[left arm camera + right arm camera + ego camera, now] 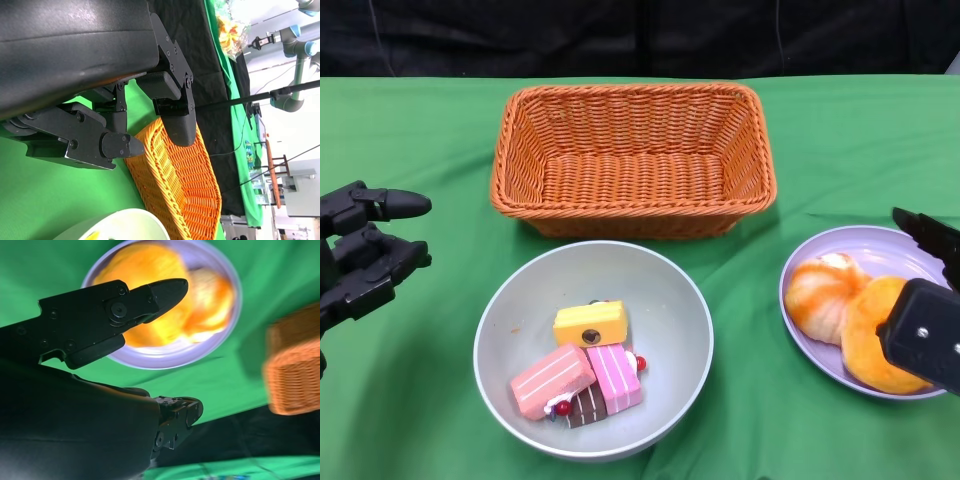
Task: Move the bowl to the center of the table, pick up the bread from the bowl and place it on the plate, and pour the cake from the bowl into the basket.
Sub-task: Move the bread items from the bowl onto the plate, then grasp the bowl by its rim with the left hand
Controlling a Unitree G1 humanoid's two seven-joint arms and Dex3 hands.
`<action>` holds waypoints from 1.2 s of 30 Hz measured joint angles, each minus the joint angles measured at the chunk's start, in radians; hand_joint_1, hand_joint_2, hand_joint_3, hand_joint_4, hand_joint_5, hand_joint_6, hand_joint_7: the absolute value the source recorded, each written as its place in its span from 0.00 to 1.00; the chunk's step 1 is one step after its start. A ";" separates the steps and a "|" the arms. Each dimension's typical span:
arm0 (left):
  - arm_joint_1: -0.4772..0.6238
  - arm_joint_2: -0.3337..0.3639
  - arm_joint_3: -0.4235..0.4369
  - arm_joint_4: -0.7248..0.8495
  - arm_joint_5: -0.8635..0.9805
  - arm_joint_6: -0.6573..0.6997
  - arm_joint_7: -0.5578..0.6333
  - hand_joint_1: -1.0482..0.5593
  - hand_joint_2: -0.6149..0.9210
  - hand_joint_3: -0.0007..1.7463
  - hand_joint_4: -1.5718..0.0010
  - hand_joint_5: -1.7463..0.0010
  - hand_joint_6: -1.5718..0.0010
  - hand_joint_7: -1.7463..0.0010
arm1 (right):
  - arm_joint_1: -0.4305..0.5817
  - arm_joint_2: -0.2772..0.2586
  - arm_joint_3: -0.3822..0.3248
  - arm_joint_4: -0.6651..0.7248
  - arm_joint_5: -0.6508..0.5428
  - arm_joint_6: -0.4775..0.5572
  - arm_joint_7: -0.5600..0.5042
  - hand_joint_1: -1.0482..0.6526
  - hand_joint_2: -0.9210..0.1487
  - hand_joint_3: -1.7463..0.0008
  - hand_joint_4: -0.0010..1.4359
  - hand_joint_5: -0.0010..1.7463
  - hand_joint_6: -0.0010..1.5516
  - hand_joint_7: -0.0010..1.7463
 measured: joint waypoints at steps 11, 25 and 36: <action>0.000 0.000 -0.005 0.002 0.008 -0.006 0.000 0.69 1.00 0.17 0.63 0.22 0.55 0.54 | 0.068 0.066 -0.134 -0.127 0.390 -0.149 0.047 0.23 0.00 1.00 0.22 0.06 0.13 0.02; 0.001 -0.001 -0.028 0.002 0.011 -0.052 -0.010 0.68 1.00 0.16 0.62 0.28 0.54 0.55 | 0.111 0.207 -0.132 -0.067 0.675 -0.357 0.066 0.41 0.00 0.93 0.52 0.15 0.39 0.08; 0.006 0.108 -0.108 0.000 0.055 -0.387 -0.220 0.35 1.00 0.03 0.64 0.79 0.59 0.94 | 0.126 0.397 -0.187 0.063 0.787 -0.427 -0.104 0.56 0.06 0.71 0.47 0.74 0.42 0.55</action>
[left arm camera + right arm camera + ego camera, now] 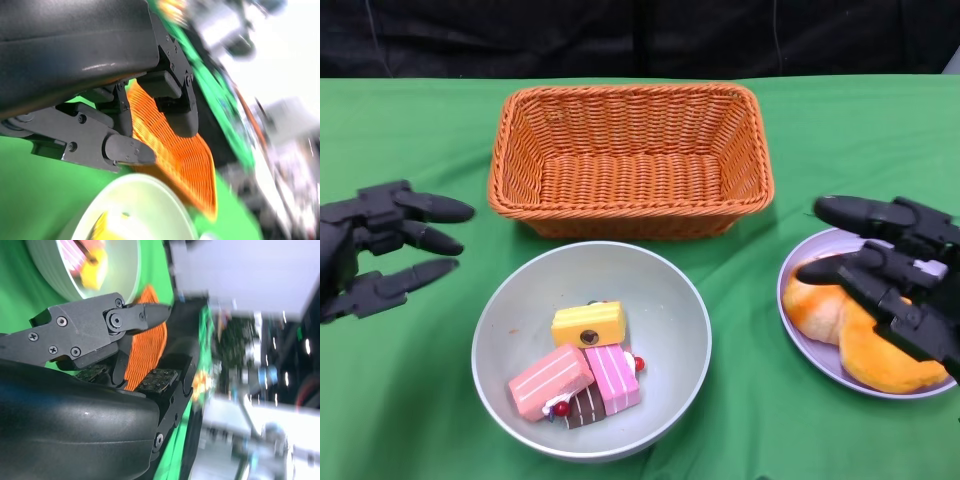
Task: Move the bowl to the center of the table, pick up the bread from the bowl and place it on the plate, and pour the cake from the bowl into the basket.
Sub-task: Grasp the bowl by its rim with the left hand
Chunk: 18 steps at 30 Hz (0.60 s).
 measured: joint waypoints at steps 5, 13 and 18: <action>0.000 0.091 -0.062 0.007 0.121 -0.206 -0.046 0.28 0.98 0.00 0.71 0.93 0.67 0.99 | -0.020 0.001 -0.012 0.078 -0.054 -0.085 -0.041 0.56 0.05 0.69 0.43 0.87 0.42 0.68; -0.107 0.171 -0.092 0.212 0.407 -0.616 0.089 0.24 0.96 0.00 0.66 0.94 0.64 0.99 | -0.046 -0.013 -0.038 0.158 -0.072 -0.142 -0.070 0.56 0.10 0.67 0.48 0.83 0.45 0.66; -0.205 0.198 -0.098 0.226 0.632 -0.803 0.161 0.23 0.90 0.00 0.54 0.94 0.54 0.98 | -0.051 -0.014 -0.041 0.173 -0.073 -0.145 -0.075 0.55 0.09 0.73 0.49 0.81 0.46 0.62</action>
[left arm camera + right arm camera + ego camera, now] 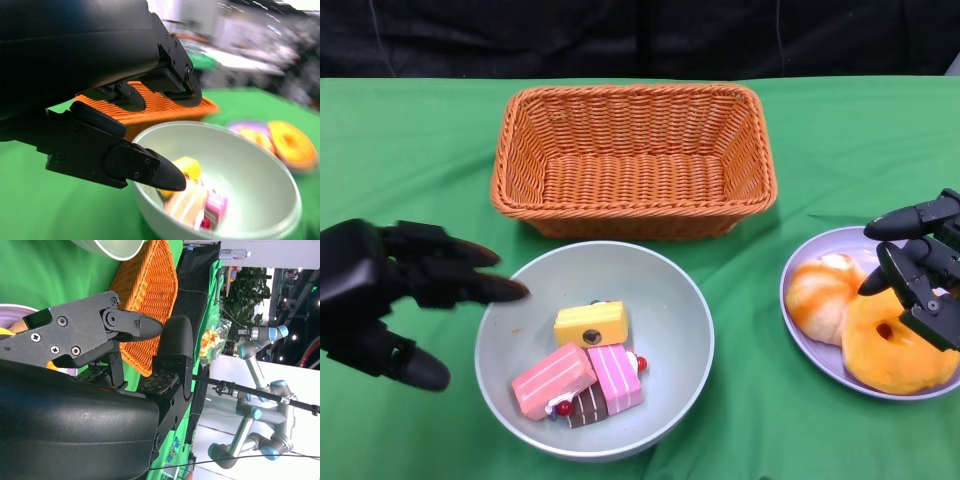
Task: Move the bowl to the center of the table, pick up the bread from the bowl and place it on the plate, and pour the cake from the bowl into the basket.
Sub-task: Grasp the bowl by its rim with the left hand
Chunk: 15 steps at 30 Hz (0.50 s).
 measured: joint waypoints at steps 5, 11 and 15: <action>-0.022 0.001 -0.017 -0.082 0.222 -0.012 0.205 0.28 0.89 0.00 0.46 0.95 0.46 0.98 | 0.000 0.001 0.001 0.002 -0.002 -0.001 -0.016 0.55 0.08 0.74 0.49 0.81 0.47 0.62; -0.030 0.000 -0.071 -0.136 0.516 -0.013 0.518 0.30 0.92 0.01 0.41 0.96 0.43 0.98 | 0.003 0.006 0.005 0.001 -0.006 0.000 -0.037 0.56 0.08 0.73 0.49 0.81 0.47 0.62; -0.036 0.010 -0.139 -0.171 0.706 0.015 0.760 0.30 0.93 0.01 0.40 0.97 0.43 0.99 | 0.005 0.007 0.011 0.001 -0.006 0.000 -0.042 0.56 0.09 0.72 0.49 0.81 0.47 0.62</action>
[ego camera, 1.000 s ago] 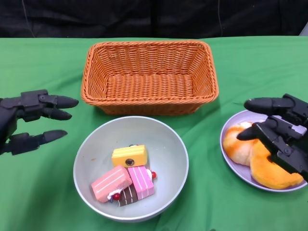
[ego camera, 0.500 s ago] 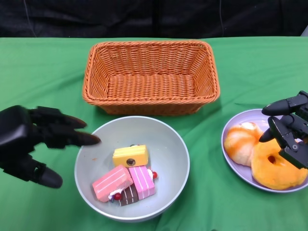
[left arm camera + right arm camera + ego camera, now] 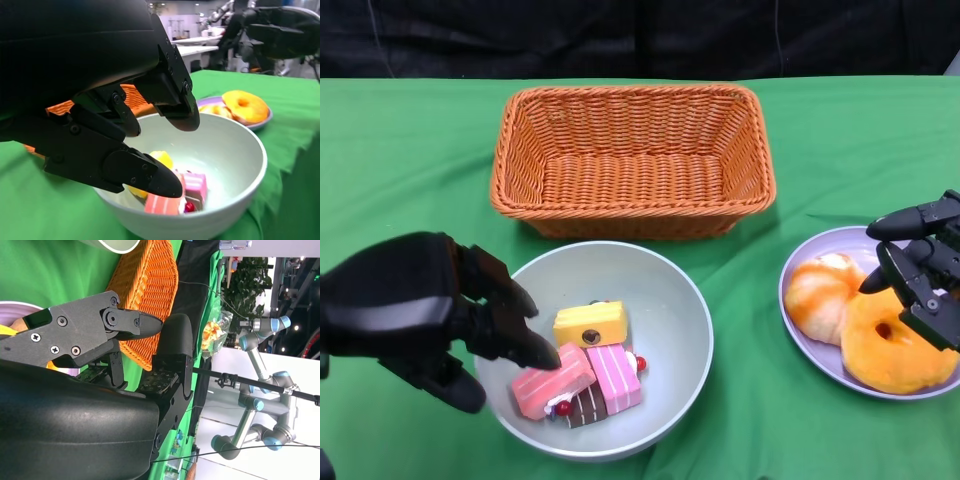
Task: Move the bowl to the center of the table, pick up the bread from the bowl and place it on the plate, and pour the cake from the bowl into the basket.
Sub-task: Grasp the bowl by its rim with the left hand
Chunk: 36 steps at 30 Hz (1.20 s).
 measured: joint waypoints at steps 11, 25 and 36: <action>-0.131 0.132 -0.509 -0.024 0.383 0.308 0.818 0.31 0.90 0.00 0.38 0.98 0.40 0.99 | 0.004 0.000 0.006 -0.001 0.000 0.000 -0.006 0.57 0.10 0.71 0.50 0.80 0.47 0.61; -0.308 0.052 -1.021 0.237 0.470 0.504 1.041 0.25 0.92 0.00 0.48 1.00 0.49 1.00 | 0.032 0.003 0.024 -0.030 -0.001 0.001 -0.015 0.56 0.13 0.69 0.50 0.80 0.47 0.61; -0.332 0.046 -1.096 0.264 0.389 0.562 1.031 0.27 0.90 0.00 0.46 0.98 0.49 0.99 | 0.036 0.003 0.027 -0.032 -0.018 0.017 -0.018 0.57 0.12 0.68 0.49 0.80 0.46 0.61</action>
